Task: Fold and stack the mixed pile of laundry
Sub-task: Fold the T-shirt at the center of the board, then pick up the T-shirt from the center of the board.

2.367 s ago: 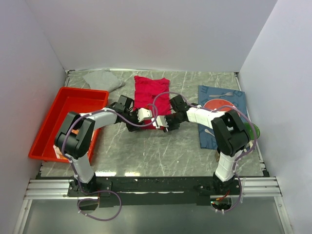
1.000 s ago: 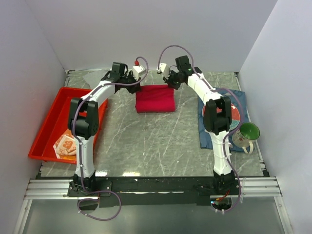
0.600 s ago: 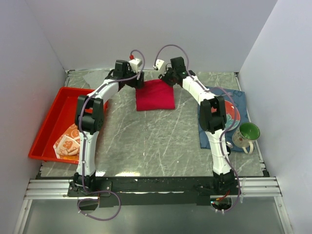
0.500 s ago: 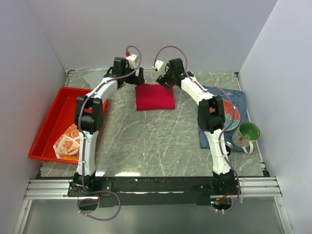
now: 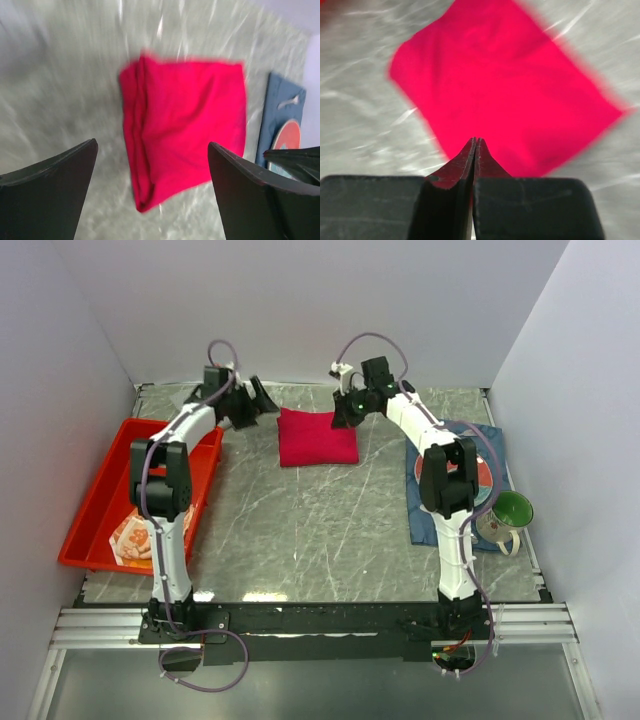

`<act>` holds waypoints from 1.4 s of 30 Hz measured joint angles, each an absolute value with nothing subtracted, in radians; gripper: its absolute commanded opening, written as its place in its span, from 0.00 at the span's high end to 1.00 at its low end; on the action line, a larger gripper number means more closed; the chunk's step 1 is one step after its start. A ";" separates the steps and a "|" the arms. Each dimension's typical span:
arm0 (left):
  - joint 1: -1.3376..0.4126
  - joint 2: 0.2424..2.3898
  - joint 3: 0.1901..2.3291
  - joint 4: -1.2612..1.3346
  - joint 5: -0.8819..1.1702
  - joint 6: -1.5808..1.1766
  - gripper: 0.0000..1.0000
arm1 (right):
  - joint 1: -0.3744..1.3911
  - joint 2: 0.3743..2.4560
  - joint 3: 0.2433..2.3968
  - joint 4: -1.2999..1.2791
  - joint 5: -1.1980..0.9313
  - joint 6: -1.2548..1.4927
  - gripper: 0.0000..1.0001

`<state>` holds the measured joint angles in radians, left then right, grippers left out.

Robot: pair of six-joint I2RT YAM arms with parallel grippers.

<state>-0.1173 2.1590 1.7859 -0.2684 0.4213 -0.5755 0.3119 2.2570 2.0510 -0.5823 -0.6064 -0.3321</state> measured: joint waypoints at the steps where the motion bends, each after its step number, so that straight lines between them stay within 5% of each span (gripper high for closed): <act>1: -0.128 2.159 1.757 -0.270 0.423 -0.601 0.03 | 0.315 2.263 2.050 -0.606 -0.624 -0.294 1.00; 16: -0.253 2.373 1.960 -0.512 0.318 -0.747 0.01 | 0.345 2.433 2.056 -0.730 -0.559 -0.014 1.00; 21: -0.266 2.404 2.020 -0.548 0.281 -0.742 0.22 | 0.352 2.434 2.065 -0.741 -0.532 -0.006 1.00; 24: -0.274 2.453 2.088 -0.550 0.282 -0.728 0.52 | 0.353 2.437 2.074 -0.751 -0.529 -0.004 1.00; 25: -0.278 2.469 2.101 -0.542 0.282 -0.721 0.73 | 0.354 2.437 2.076 -0.753 -0.529 -0.004 1.00; 28: -0.287 2.485 2.101 -0.517 0.287 -0.706 0.99 | 0.354 2.437 2.077 -0.757 -0.533 -0.008 1.00; 32: -0.301 2.484 2.105 -0.515 0.254 -0.641 0.99 | 0.353 2.435 2.077 -0.762 -0.554 -0.036 0.98; 37: -0.343 2.448 2.115 -0.561 0.075 -0.463 0.99 | 0.343 2.367 2.014 -0.751 -0.593 -0.110 0.73; 42: -0.364 2.366 2.114 -0.591 -0.115 -0.256 0.99 | 0.323 2.164 1.847 -0.685 -0.638 -0.191 0.67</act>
